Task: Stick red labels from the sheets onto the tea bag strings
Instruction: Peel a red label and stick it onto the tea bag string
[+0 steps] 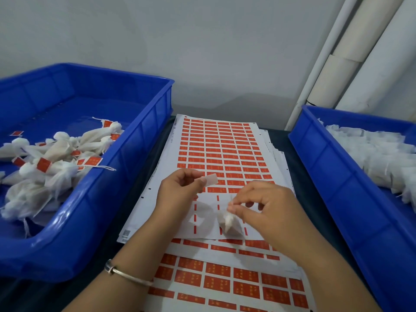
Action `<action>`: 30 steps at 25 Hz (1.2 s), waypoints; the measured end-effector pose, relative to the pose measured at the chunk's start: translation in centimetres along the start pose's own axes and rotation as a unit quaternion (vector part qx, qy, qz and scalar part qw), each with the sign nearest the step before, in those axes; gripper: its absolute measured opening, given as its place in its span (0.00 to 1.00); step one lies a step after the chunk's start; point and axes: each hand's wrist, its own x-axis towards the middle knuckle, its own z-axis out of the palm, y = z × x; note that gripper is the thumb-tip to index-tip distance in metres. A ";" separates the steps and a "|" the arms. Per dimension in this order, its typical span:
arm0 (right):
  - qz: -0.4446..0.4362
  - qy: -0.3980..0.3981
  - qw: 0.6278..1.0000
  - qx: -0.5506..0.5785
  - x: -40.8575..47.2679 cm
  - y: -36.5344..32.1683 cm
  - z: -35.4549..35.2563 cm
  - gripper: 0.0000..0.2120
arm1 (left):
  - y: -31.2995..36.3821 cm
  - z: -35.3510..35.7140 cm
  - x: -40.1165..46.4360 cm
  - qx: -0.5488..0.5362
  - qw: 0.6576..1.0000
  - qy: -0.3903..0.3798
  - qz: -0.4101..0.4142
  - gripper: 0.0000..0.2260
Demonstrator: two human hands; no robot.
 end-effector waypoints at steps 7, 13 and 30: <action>-0.019 0.008 0.993 0.120 2.9 -0.8 -0.4 0.09 | 1.6 -0.7 -1.3 -0.061 0.979 -0.195 0.008 0.08; -0.003 -0.006 0.983 0.181 3.7 -0.5 0.1 0.08 | 2.3 -1.2 -1.4 -0.025 0.971 -0.239 0.011 0.09; -0.011 0.001 0.985 0.174 4.1 0.6 1.2 0.13 | 3.4 -2.0 -1.9 0.092 0.961 -0.253 0.055 0.06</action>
